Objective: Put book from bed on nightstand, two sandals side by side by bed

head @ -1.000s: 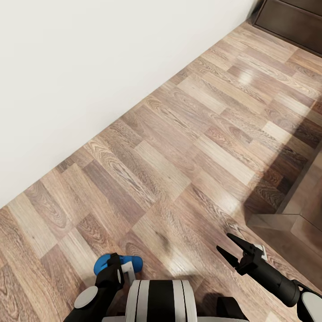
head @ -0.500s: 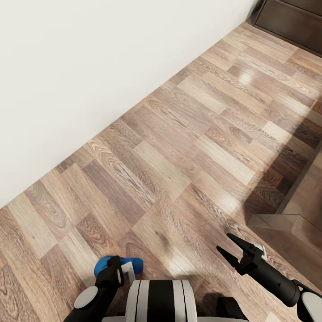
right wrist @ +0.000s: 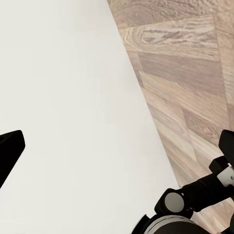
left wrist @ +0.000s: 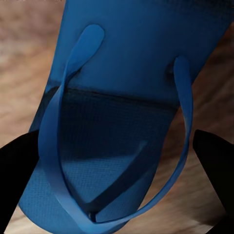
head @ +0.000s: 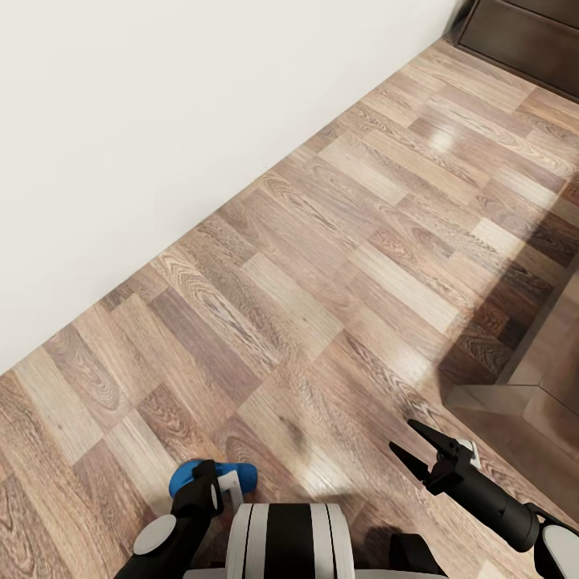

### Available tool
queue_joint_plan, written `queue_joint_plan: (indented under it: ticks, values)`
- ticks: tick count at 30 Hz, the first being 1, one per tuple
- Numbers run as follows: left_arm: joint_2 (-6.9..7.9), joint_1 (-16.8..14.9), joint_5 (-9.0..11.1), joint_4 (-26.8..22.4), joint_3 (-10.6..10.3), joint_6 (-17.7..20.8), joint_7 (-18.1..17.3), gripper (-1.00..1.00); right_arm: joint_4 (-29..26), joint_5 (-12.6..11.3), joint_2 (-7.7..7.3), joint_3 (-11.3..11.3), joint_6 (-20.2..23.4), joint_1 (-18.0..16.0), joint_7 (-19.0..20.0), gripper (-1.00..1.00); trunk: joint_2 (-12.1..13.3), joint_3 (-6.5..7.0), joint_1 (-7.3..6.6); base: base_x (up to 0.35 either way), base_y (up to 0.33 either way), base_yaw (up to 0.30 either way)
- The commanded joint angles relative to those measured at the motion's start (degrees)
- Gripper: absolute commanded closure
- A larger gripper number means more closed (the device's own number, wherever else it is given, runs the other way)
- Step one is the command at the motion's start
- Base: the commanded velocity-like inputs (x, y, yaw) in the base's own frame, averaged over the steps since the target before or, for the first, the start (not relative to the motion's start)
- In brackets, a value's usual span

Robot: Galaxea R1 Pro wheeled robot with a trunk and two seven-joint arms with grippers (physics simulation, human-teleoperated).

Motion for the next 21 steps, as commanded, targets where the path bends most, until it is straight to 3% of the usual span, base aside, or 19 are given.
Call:
queue_joint_plan:
  ticks: [1, 5, 21]
  values:
    - [0.0, 0.0, -0.6, -0.1, -0.1, 0.1, -0.4, 1.0, 0.0, 0.4, 0.0, -0.1, 0.2, 0.0, 0.4, -1.0, 0.0, -0.03, -0.01, 0.0, 0.0, 0.0]
    - [0.03, 0.0, -0.6, -0.1, -0.1, 0.1, -0.4, 1.0, 0.0, 0.4, 0.0, -0.1, 0.2, 0.0, 0.4, -1.0, 0.0, -0.03, -0.01, 0.0, 0.0, 0.0]
    - [0.04, 0.0, -0.7, -0.1, -0.2, 0.3, -0.4, 1.0, 0.0, 0.2, 0.0, -0.1, 0.2, 0.0, 0.4, -1.0, 0.2, 3.52, -0.42, 0.0, 0.0, 0.0]
